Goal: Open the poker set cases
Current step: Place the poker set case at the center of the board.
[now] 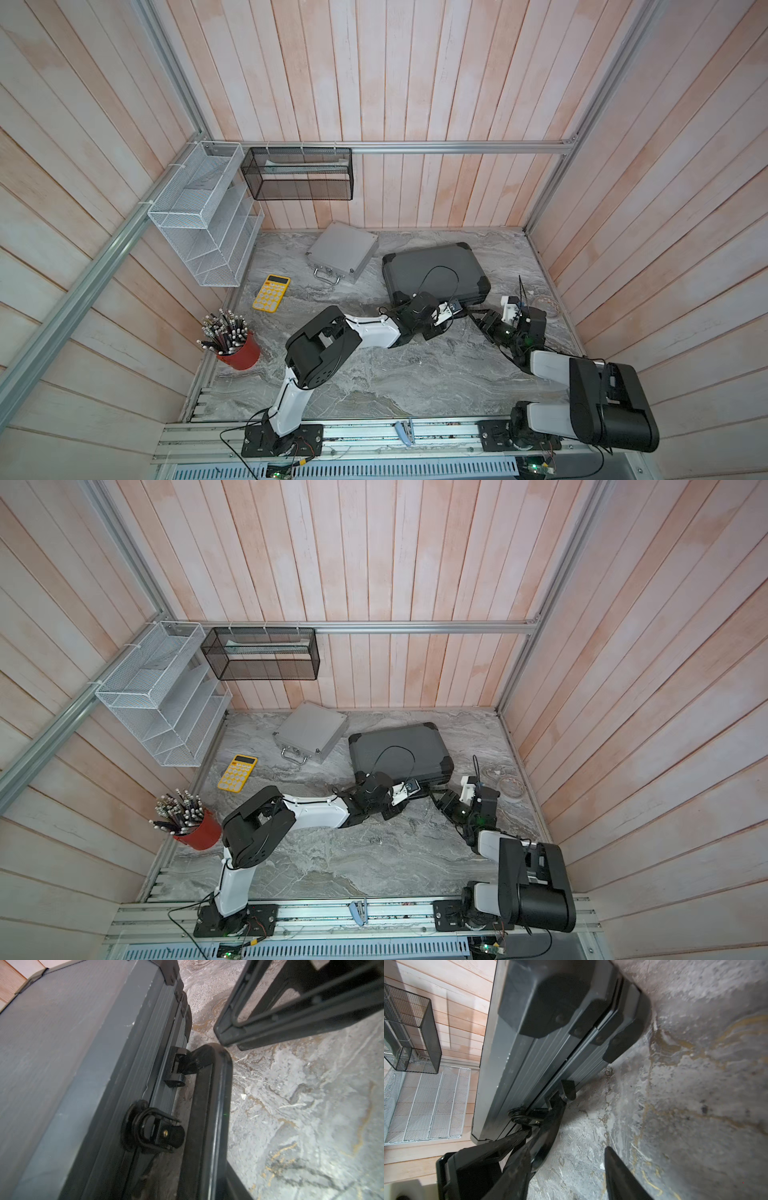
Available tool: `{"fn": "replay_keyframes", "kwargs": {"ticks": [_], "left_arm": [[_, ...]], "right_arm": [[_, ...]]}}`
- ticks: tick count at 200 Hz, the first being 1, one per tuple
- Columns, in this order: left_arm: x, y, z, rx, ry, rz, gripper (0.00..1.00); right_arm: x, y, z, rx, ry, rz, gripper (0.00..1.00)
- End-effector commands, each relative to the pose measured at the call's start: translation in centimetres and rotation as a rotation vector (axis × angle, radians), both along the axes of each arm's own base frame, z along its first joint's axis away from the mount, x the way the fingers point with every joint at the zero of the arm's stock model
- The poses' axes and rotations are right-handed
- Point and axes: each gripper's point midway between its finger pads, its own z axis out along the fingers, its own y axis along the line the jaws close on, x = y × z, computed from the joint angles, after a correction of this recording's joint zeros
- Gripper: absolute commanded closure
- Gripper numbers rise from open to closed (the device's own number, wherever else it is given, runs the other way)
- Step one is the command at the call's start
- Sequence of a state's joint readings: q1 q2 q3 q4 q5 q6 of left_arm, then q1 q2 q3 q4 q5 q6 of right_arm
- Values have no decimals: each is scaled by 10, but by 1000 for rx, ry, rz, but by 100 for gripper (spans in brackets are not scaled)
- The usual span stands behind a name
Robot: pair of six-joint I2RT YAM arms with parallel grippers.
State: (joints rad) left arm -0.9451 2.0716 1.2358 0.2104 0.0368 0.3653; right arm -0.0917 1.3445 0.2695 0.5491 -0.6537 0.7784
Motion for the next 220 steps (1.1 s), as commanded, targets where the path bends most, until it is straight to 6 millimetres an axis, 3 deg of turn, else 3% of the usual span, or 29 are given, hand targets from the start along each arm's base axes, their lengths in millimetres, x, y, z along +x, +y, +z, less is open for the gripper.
{"fn": "replay_keyframes", "kwargs": {"ticks": [1, 129, 170, 194, 220], "left_arm": [[-55, 28, -76, 196, 222, -42, 57], [-55, 32, -87, 233, 211, -40, 54], [-44, 23, -45, 133, 165, -9, 51], [-38, 19, -10, 46, 141, 11, 40], [-35, 20, 25, -46, 119, 35, 36]], "right_arm": [[4, 4, 2, 2, -4, 21, 43], [-2, 4, -11, -15, 23, 20, 44], [1, -3, -9, -78, 31, 16, 44], [4, -13, -3, -134, 24, 0, 44], [9, -25, 8, -197, 12, -19, 45]]}}
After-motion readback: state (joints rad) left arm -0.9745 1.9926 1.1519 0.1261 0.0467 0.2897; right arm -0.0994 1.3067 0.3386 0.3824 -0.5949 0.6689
